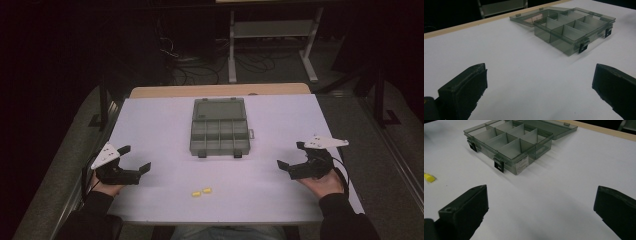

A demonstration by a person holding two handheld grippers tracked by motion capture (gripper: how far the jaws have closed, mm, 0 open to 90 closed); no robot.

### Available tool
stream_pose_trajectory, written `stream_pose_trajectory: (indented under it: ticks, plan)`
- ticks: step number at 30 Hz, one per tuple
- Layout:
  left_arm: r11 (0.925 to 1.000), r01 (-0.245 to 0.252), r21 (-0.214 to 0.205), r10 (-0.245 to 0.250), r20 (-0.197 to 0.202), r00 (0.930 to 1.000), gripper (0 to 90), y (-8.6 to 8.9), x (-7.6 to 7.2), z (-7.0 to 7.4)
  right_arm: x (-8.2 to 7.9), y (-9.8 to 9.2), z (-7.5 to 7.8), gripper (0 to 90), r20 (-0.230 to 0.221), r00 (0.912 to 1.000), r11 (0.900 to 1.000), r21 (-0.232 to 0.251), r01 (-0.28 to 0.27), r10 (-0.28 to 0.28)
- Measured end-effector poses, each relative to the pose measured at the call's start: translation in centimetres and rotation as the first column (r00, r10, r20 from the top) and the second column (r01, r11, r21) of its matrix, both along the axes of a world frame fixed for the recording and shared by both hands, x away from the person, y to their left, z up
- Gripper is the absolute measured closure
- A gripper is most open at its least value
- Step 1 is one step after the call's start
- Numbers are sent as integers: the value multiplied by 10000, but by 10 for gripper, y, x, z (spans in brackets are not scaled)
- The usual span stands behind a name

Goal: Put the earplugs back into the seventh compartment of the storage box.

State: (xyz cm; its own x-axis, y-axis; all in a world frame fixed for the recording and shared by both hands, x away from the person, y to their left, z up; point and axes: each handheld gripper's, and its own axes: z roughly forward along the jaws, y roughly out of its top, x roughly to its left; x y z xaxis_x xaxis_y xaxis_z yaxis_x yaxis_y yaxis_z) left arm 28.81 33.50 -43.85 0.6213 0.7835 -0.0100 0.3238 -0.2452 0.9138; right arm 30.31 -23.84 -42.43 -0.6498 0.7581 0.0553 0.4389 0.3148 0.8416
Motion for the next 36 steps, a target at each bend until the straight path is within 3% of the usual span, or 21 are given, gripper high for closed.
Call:
stream_pose_trajectory:
  ticks: [27,36]
  plan:
    - [9999,114,27,-113,-152,9998,0,-1,0,-2,0,6,8,0,-175,9987,9987,-178,-484,481]
    - [9999,63,119,-61,-124,9999,0,-2,-1,-1,4,30,22,0,-394,9916,9911,-467,-1250,1232]
